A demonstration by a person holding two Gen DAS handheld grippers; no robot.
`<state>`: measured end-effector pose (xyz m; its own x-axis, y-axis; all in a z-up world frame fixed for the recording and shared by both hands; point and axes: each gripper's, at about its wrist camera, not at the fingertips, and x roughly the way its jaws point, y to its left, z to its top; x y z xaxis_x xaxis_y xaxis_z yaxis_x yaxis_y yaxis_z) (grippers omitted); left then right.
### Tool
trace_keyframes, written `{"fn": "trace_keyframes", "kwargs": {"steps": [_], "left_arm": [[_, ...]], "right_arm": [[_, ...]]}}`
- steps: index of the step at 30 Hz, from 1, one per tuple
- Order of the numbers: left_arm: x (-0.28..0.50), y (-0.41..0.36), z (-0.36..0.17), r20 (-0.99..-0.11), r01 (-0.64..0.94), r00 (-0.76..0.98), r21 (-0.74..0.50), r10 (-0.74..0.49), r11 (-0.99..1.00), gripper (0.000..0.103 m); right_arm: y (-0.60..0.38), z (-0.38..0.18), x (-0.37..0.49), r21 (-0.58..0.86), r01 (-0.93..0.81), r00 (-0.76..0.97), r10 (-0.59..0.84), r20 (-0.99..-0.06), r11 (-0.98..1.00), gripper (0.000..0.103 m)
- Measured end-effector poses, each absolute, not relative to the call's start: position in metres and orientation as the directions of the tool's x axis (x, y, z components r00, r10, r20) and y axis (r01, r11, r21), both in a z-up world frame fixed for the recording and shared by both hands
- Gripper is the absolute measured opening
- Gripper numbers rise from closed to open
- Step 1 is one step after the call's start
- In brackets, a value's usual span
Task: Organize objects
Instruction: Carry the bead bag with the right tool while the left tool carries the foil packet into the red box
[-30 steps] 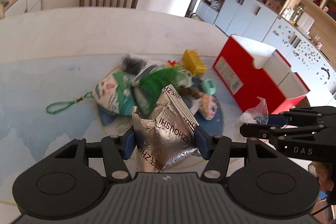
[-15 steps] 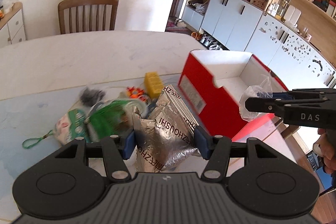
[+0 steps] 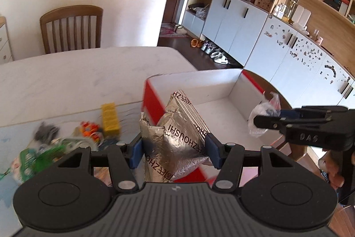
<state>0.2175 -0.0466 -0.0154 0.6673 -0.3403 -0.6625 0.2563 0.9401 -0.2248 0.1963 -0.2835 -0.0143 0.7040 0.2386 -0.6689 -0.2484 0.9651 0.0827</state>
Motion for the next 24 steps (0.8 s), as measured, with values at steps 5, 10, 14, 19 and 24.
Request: {"fn": "trace_keyframes", "kwargs": {"steps": [5, 10, 14, 19, 24], "left_arm": [[0.244, -0.081, -0.013, -0.664, 0.278, 0.661, -0.217, -0.350, 0.936, 0.058], [0.274, -0.112, -0.024, -0.693, 0.291, 0.625, -0.221, -0.360, 0.931, 0.058], [0.294, -0.131, -0.037, -0.714, 0.300, 0.595, -0.230, -0.370, 0.926, 0.058], [0.318, -0.152, -0.057, -0.757, 0.309, 0.554, -0.199, -0.346, 0.930, 0.058], [0.340, -0.163, -0.078, -0.802, 0.283, 0.503, -0.200, -0.322, 0.938, 0.058]], "right_arm": [[-0.312, -0.024, 0.208, 0.067, -0.231, 0.701, 0.213, -0.681, 0.971, 0.032], [-0.332, -0.037, 0.223, 0.054, -0.228, 0.678, 0.198, -0.708, 0.972, 0.032], [-0.340, -0.050, 0.232, 0.057, -0.232, 0.652, 0.199, -0.731, 0.971, 0.032], [-0.337, -0.065, 0.244, 0.041, -0.276, 0.610, 0.208, -0.765, 0.960, 0.032], [-0.336, -0.081, 0.257, 0.037, -0.298, 0.550, 0.203, -0.810, 0.954, 0.033]]}}
